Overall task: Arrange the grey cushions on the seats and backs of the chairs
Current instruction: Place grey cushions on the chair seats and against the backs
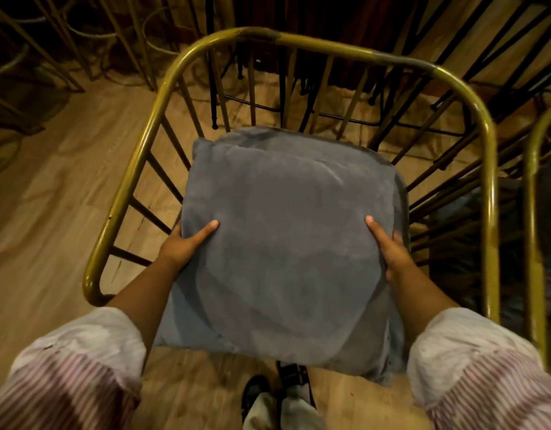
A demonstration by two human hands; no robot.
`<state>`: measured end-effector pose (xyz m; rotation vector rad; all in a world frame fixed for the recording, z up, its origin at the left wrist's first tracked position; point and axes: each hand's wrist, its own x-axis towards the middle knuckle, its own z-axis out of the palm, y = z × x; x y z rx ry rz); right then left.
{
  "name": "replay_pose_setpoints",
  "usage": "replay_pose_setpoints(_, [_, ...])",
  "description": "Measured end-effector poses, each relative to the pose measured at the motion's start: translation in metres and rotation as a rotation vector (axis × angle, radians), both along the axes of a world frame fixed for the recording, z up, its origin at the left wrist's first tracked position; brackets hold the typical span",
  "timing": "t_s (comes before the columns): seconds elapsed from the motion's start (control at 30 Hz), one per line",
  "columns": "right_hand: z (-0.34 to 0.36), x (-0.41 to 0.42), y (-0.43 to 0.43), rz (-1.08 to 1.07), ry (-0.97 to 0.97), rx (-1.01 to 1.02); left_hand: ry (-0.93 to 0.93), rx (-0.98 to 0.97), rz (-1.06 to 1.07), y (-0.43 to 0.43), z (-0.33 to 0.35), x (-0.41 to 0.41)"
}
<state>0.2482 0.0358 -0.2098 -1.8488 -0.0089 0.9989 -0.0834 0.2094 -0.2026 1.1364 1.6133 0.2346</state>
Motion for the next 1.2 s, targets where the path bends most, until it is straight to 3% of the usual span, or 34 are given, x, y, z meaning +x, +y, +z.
replay_pose_setpoints(0.33, [0.013, 0.009, -0.017, 0.004, -0.031, -0.047, 0.046, 0.036, -0.092, 0.000, 0.006, 0.027])
replay_pose_setpoints(0.53, [-0.035, 0.001, -0.025, 0.101, -0.078, -0.172, 0.259, -0.049, -0.374, 0.000, -0.024, 0.036])
replay_pose_setpoints(0.67, [-0.024, -0.014, -0.037, 0.071, -0.018, -0.182, 0.264, -0.093, -0.374, 0.000, -0.025, 0.031])
replay_pose_setpoints(0.83, [-0.032, -0.014, -0.053, 0.044, 0.010, -0.175, 0.119, -0.104, -0.220, -0.003, -0.022, 0.021])
replay_pose_setpoints(1.2, [-0.026, -0.040, -0.075, 0.029, -0.024, -0.231, 0.295, -0.085, -0.383, -0.008, -0.012, 0.011])
